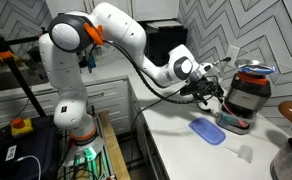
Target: Remove the clear bowl from the coffeemaker and place it on the left side of the counter
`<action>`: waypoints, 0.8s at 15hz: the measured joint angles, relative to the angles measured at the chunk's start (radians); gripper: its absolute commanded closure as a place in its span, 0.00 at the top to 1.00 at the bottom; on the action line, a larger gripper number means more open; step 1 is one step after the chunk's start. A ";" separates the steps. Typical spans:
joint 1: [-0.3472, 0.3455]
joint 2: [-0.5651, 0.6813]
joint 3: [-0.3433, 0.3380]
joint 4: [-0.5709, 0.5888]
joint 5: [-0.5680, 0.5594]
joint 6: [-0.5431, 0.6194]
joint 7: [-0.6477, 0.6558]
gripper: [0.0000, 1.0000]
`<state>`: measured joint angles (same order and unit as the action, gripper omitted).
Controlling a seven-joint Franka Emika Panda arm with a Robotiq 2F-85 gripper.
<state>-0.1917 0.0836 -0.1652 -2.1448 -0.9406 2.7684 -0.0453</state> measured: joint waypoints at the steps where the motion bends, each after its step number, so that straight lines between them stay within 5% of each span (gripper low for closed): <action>1: 0.000 0.011 -0.001 0.009 -0.029 0.000 0.035 0.81; 4: 0.000 0.044 -0.006 0.037 -0.105 -0.002 0.134 0.81; 5: 0.000 0.055 -0.008 0.045 -0.120 -0.003 0.156 0.57; 7: 0.000 0.072 -0.012 0.054 -0.132 -0.006 0.179 0.55; 12: 0.000 0.095 -0.013 0.054 -0.132 -0.009 0.181 0.16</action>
<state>-0.1917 0.1783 -0.1785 -2.0908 -1.0723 2.7599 0.1356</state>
